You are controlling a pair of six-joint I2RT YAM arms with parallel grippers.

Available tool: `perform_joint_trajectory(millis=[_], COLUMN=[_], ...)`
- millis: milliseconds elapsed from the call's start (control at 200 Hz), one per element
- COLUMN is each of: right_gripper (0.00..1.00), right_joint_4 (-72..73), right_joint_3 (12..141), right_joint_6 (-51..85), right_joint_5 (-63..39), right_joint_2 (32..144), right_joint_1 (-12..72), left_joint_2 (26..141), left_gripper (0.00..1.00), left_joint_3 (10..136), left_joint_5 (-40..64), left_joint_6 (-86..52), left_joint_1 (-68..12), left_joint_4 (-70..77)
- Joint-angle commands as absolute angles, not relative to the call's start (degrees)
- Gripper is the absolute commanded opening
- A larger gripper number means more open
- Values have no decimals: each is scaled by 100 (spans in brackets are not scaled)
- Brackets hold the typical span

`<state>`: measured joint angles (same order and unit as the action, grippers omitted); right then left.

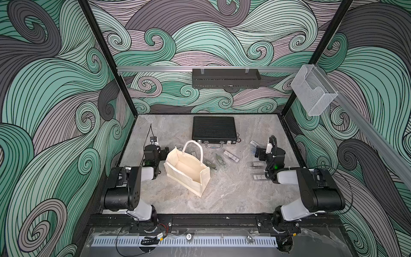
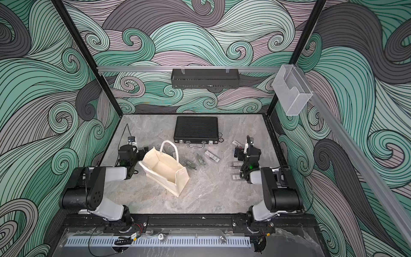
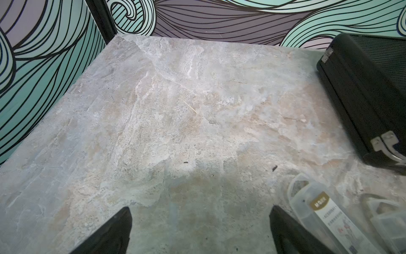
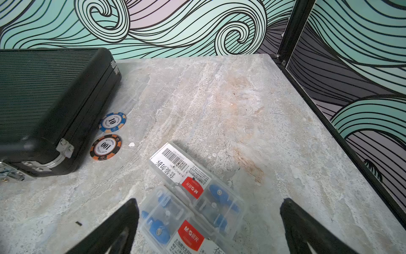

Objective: Put the compass set into the canvas bag
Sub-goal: Adjust the canvas bag at the center of the board.

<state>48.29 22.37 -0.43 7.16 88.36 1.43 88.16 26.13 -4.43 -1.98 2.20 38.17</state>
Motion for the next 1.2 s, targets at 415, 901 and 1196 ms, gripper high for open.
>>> perform_joint_trajectory(millis=[415,901,1196], right_gripper=[99,99,99], right_joint_4=[4939,4925,4080], right_joint_3=[2255,2268,2476], right_joint_6=[-53,-57,-105], right_joint_5=[791,782,712], right_joint_2=[8797,8793,8147], right_joint_1=[185,181,213], left_joint_2=[8744,8752,8221], left_gripper=[98,98,98], left_joint_3=[2737,2742,3504], left_joint_5=[-378,-370,-769], left_joint_6=[-146,-144,-428], left_joint_1=[263,266,358], left_joint_4=[3771,3772,2204])
